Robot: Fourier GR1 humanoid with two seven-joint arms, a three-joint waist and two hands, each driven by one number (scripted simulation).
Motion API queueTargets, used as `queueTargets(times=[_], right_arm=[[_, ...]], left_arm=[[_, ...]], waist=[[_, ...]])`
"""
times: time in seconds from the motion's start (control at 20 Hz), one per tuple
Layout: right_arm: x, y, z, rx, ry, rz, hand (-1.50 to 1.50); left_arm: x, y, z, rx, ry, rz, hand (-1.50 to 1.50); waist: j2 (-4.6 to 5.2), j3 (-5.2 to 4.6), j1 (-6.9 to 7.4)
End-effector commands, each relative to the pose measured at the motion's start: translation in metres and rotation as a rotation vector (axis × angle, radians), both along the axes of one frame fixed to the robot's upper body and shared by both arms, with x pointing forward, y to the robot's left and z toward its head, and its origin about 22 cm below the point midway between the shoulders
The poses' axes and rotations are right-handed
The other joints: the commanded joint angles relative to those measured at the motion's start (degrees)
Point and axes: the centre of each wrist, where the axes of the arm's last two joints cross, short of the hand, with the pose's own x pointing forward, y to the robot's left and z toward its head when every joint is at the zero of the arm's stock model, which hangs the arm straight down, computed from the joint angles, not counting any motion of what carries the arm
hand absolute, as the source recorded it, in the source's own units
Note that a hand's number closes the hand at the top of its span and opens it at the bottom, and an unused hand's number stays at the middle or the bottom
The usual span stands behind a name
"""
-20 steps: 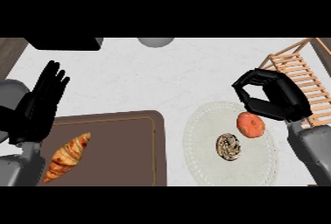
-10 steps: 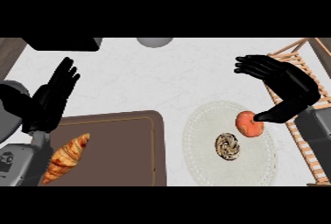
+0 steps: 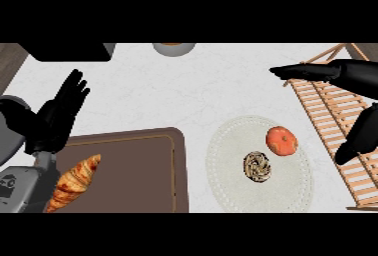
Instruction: Pick the cupcake from the placemat and place it in the tiered shelf
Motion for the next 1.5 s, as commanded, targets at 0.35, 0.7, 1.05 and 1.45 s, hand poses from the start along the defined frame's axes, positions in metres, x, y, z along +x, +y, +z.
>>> queueTargets(times=[0.35, 0.7, 1.05, 1.45], right_arm=[[-0.062, 0.076, -0.009, -0.434, -0.334, 0.008, -1.5], [-0.095, 0.1, -0.049, -0.612, -0.381, 0.006, -1.5], [-0.109, 0.105, -0.065, -0.747, -0.412, -0.017, -1.5], [-0.1, 0.102, -0.077, -0.811, -0.409, -0.019, -1.5]], left_arm=[[0.004, -0.002, 0.009, -0.017, 0.002, -0.005, 0.0], [-0.003, 0.008, -0.012, 0.0, 0.0, -0.007, 0.0], [0.006, -0.017, -0.007, -0.004, -0.005, -0.007, 0.0], [0.0, -0.012, 0.017, -0.008, 0.002, -0.003, 0.0]], waist=[[0.31, 0.08, -0.28], [0.42, 0.07, -0.06], [0.46, 0.08, -0.09], [0.43, 0.1, 0.31]])
